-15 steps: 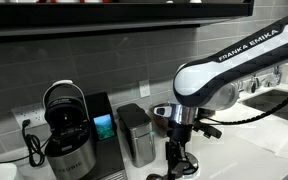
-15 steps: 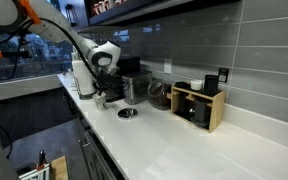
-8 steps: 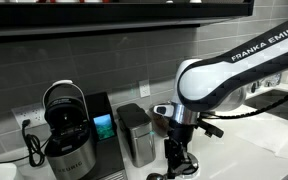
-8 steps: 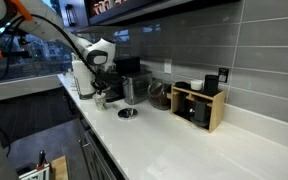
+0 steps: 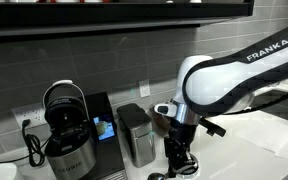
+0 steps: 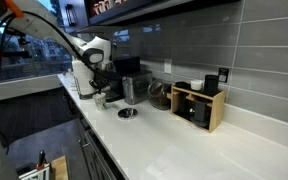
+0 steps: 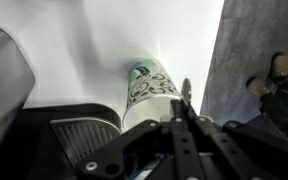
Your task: Use the spoon to put some contents of the jar in the cup
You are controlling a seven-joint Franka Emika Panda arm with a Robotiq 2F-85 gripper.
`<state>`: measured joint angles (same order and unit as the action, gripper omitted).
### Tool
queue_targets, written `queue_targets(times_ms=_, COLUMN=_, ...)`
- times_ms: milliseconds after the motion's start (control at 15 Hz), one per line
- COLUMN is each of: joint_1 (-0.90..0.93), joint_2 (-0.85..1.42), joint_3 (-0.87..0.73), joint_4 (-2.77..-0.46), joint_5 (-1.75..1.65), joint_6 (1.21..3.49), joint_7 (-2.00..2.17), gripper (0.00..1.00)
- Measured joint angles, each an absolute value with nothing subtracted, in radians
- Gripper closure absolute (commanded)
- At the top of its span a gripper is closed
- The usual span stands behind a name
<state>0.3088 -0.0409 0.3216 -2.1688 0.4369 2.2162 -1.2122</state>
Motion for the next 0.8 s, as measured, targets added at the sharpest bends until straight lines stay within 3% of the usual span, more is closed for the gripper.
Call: queue_targets(times_ms=800, joint_1=0.329, joint_2=-0.059, joint_3=0.322, joint_4=-2.223, joint_5=0.367, joint_6=2.347, joint_7=-1.209, gripper=0.99)
